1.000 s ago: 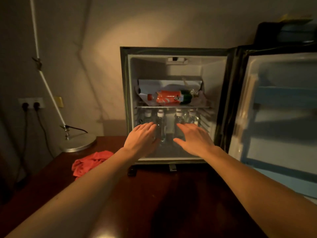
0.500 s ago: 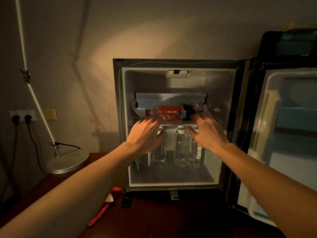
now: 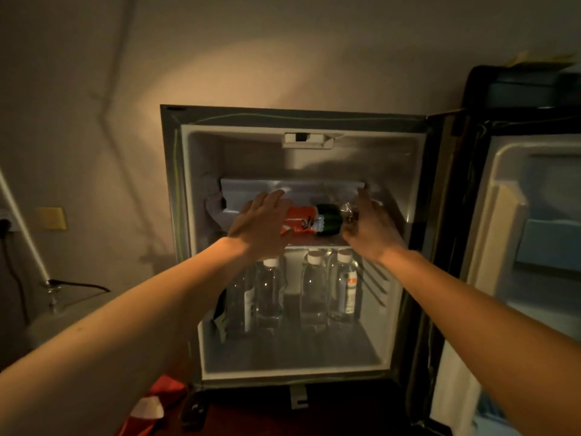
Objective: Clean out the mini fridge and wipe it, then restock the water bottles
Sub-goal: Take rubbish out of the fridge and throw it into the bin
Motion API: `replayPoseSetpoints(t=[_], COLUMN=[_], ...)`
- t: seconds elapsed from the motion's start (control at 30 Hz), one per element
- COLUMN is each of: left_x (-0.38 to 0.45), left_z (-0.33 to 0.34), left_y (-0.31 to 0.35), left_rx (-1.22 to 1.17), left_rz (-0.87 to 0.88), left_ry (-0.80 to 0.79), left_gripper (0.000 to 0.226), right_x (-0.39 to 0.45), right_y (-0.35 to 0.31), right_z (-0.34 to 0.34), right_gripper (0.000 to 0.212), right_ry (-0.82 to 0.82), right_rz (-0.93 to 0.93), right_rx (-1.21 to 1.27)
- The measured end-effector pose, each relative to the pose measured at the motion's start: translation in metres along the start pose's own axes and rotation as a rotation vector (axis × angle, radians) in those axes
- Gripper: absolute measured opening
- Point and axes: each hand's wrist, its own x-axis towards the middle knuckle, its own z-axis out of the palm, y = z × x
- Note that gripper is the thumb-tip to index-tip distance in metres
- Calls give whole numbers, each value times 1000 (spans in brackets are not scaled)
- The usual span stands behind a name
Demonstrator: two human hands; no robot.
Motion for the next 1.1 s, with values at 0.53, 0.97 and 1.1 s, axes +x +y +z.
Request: replayPoseSetpoints(t=[0.53,0.97,1.1], left_x=[-2,-29,-44], left_z=[-8,-39,-54], left_y=[-17,-4,7], left_rx=[-72,-104,-119], left_rz=[-45,-41,8], left_ry=[-55,38,91], left_gripper=[60,58,64], right_x=[4,-37,-58], right_y=[-13,-30,-31], right_z=[3,-34,-51], right_gripper=[40,51,44], right_ry=[63,154,179], right_rz=[-43,-103,-106], right_rx=[3,-178,-147])
